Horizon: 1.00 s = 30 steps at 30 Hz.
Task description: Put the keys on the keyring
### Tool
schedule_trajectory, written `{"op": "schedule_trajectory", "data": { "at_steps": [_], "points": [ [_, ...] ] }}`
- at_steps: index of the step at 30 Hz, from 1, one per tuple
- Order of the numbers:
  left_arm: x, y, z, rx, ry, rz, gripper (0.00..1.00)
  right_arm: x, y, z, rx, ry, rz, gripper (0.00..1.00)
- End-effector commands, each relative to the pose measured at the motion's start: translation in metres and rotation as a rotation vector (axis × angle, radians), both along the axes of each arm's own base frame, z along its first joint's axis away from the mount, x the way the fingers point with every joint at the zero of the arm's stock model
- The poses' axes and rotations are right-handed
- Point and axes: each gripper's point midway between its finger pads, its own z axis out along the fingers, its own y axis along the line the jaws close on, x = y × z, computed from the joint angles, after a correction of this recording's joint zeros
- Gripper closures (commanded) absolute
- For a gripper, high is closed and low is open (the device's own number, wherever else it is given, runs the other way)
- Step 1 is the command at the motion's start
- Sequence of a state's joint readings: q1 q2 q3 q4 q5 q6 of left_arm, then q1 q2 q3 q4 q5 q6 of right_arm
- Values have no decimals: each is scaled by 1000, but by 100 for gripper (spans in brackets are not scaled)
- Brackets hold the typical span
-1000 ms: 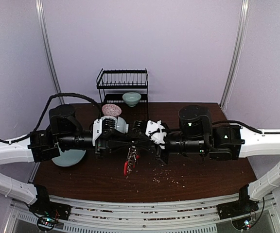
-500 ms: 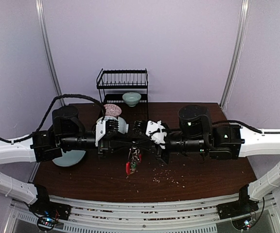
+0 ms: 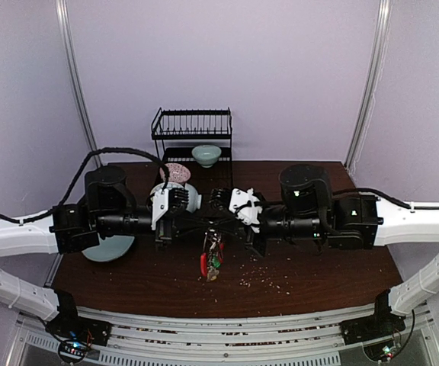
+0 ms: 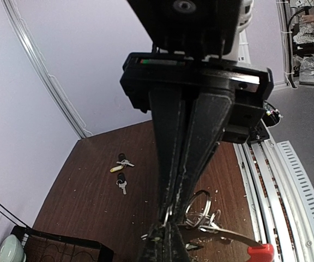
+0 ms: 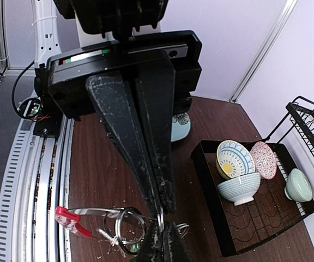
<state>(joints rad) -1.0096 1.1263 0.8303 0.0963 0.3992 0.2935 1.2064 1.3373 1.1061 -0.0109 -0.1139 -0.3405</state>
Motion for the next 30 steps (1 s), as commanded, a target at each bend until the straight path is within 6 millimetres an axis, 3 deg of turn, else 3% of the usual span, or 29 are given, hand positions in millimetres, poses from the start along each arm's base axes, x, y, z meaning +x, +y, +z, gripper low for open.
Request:
{"op": "schedule_trajectory", "data": {
  "at_steps": [1, 5, 7, 11, 17, 24, 30],
  "points": [
    [8, -3, 15, -35, -16, 35, 100, -7, 9, 30, 95, -21, 37, 100],
    [29, 5, 18, -58, -31, 173, 100, -5, 7, 26, 91, -22, 29, 100],
    [33, 8, 21, -75, -48, 214, 100, -2, 5, 22, 89, -25, 9, 89],
    [32, 13, 24, -87, -116, 249, 100, 6, 2, 15, 81, -23, -33, 76],
    [28, 16, 17, -37, -230, 262, 100, 19, -8, 4, 40, -32, -94, 66],
    [11, 11, 13, -25, -277, 197, 100, 5, -8, 23, 92, 79, 124, 67],
    [3, 9, 15, -74, -216, 154, 100, 12, -3, 15, 92, 105, 131, 72]
  ]
}}
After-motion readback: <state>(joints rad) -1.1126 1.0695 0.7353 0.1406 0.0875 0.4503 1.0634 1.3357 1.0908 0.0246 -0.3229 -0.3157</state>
